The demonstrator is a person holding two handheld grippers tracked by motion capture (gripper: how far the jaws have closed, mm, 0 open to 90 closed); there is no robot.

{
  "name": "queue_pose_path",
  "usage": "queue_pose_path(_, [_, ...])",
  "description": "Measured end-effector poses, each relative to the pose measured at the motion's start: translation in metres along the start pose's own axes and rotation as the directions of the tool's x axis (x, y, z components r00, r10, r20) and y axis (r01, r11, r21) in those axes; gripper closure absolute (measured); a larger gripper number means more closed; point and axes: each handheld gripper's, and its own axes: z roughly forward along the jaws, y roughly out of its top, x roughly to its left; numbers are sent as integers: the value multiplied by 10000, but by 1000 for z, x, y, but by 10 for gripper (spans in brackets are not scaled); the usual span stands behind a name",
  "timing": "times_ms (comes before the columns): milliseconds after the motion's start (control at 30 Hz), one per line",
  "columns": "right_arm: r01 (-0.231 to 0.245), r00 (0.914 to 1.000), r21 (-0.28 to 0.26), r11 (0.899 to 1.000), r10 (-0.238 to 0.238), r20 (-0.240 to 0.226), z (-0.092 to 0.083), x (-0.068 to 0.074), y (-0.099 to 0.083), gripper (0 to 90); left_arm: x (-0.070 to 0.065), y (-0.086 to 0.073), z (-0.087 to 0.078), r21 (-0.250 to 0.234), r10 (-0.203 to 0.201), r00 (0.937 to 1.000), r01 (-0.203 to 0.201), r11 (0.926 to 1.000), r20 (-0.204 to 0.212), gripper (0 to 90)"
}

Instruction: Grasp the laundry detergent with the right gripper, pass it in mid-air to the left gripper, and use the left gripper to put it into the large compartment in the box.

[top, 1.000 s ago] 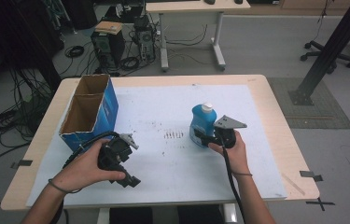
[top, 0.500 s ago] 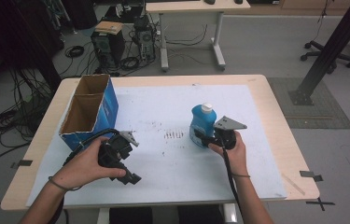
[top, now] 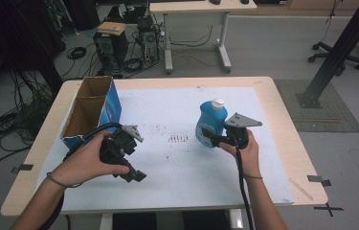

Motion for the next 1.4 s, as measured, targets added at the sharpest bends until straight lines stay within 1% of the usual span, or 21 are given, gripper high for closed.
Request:
queue_pose_path(133, [55, 9997, -31, 10000, -56, -255, -11, 0, 14, 442, 0, 5, -6, -4, 126, 9999, -126, 9999, 17, 39])
queue_pose_path(200, [14, 9991, 19, 10000, -13, -432, -15, 1, 19, 442, -1, 17, -20, -196, 597, 9982, -597, 9980, -21, 39])
queue_pose_path(267, [173, 9969, 189, 9997, -158, -767, -24, 1, 33, 442, -1, 17, -20, -196, 597, 9982, -597, 9980, -21, 39])
queue_pose_path(333, [173, 9969, 189, 9997, -158, -767, -24, 1, 33, 442, -1, 17, -20, -196, 597, 9982, -597, 9980, -21, 39])
queue_pose_path(433, [389, 9946, 377, 9985, -351, -973, -30, 2, 41, 442, -3, 31, -37, -167, 1293, 9914, -1296, 9914, -194, 39])
queue_pose_path(500, [619, 9911, 542, 9966, -550, -1209, -35, 2, 49, 442, -3, 31, -37, -167, 1293, 9914, -1296, 9914, -194, 38])
queue_pose_path(533, [619, 9911, 542, 9966, -550, -1209, -35, 2, 49, 443, -5, 39, -46, -216, 1719, 9851, -1720, 9849, -76, 38])
queue_pose_path(633, [781, 9855, 657, 9948, -671, -1560, -41, 3, 55, 443, -5, 39, -46, -216, 1719, 9851, -1720, 9849, -76, 38])
queue_pose_path(867, [918, 9719, 608, 9939, -762, -2226, -47, 5, 62, 443, -7, 58, -59, -1, 2435, 9699, -2435, 9699, 80, 38])
queue_pose_path(900, [980, 9649, 604, 9934, -800, -2502, -50, 5, 64, 442, -7, 64, -63, 124, 2633, 9646, -2635, 9646, 128, 38])
queue_pose_path(933, [980, 9649, 604, 9934, -800, -2502, -50, 5, 64, 442, -7, 64, -63, 124, 2633, 9646, -2635, 9646, 128, 38])
queue_pose_path(967, [1171, 9512, 544, 9916, -963, -2932, -54, 5, 67, 442, -7, 64, -63, 124, 2633, 9646, -2635, 9646, 128, 38])
queue_pose_path(1100, [1239, 9457, 551, 9908, -1011, -3090, -55, 5, 69, 442, -5, 69, -71, 139, 2793, 9600, -2796, 9600, 193, 38])
queue_pose_path(1133, [1507, 9283, 580, 9869, -1211, -3517, -59, 6, 74, 442, -5, 69, -71, 139, 2793, 9600, -2796, 9600, 193, 38])
queue_pose_path(1200, [1507, 9283, 580, 9869, -1211, -3517, -59, 6, 74, 442, -5, 72, -76, 88, 2898, 9566, -2902, 9569, 290, 38])
queue_pose_path(1233, [1771, 9086, 518, 9828, -1431, -3924, -61, 10, 79, 442, -5, 72, -76, 88, 2898, 9566, -2902, 9569, 290, 38])
queue_pose_path(1267, [1771, 9086, 518, 9828, -1431, -3924, -61, 10, 79, 442, -5, 72, -76, 88, 2898, 9566, -2902, 9569, 290, 38])
queue_pose_path(1300, [1803, 9053, 499, 9824, -1459, -3990, -61, 11, 79, 442, -8, 78, -86, 243, 3128, 9492, -3137, 9492, 358, 38])
queue_pose_path(1333, [1803, 9053, 499, 9824, -1459, -3990, -61, 11, 79, 442, -8, 78, -86, 243, 3128, 9492, -3137, 9492, 358, 38])
queue_pose_path(1367, [2128, 8655, 305, 9766, -1739, -4697, -60, 19, 87, 442, -8, 78, -86, 243, 3128, 9492, -3137, 9492, 358, 38])
queue_pose_path(1400, [2128, 8655, 305, 9766, -1739, -4697, -60, 19, 87, 442, -8, 78, -86, 243, 3128, 9492, -3137, 9492, 358, 38])
